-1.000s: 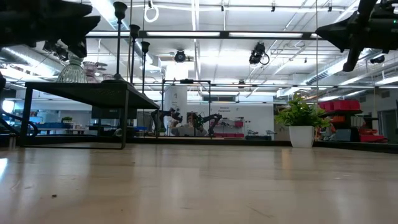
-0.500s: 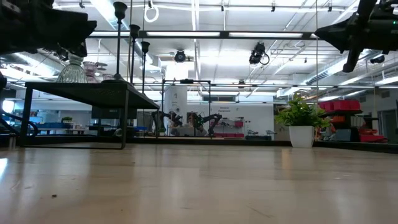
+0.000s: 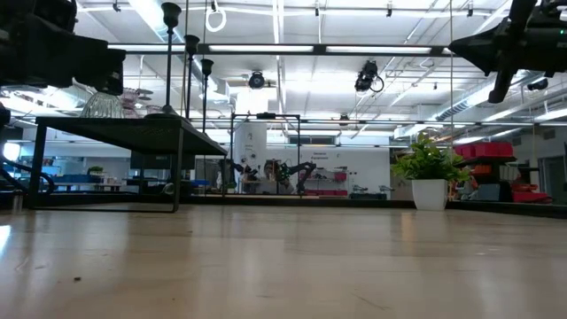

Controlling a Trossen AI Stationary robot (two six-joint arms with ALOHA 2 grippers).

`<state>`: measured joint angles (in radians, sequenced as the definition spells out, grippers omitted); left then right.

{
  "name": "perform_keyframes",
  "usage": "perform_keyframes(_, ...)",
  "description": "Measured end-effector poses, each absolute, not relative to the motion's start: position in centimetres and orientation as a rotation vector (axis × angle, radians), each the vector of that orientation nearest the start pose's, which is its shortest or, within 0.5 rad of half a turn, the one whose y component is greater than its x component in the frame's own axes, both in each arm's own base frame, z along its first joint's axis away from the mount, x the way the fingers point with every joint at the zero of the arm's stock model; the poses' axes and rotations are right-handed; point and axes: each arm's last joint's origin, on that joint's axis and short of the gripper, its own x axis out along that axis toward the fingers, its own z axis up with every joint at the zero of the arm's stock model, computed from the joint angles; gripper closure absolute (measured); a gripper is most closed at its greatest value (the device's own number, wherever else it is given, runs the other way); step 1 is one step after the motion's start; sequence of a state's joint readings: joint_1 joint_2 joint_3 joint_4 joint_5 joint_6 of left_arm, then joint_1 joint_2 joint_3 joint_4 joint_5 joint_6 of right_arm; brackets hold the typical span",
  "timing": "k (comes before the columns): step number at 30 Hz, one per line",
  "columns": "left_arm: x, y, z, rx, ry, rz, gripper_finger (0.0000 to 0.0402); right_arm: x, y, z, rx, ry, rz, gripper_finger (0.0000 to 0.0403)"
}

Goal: Pick & Place candle stick holders
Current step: Return to Home Position

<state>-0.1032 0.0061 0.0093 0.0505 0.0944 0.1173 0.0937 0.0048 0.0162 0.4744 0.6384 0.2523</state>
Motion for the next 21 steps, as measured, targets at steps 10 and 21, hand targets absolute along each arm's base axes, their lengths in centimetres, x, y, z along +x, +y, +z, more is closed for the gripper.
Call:
perform_keyframes(10, 9.65, -1.24, 17.14, 0.109, -0.067, -0.183, 0.0275, 8.2, -0.96, 21.0, 0.418, -0.526, -0.475, 0.0395)
perform_keyframes(21, 9.65, -1.24, 17.13, 0.107, -0.067, -0.181, 0.0275, 8.2, -0.96, 21.0, 0.418, -0.526, -0.475, 0.0395)
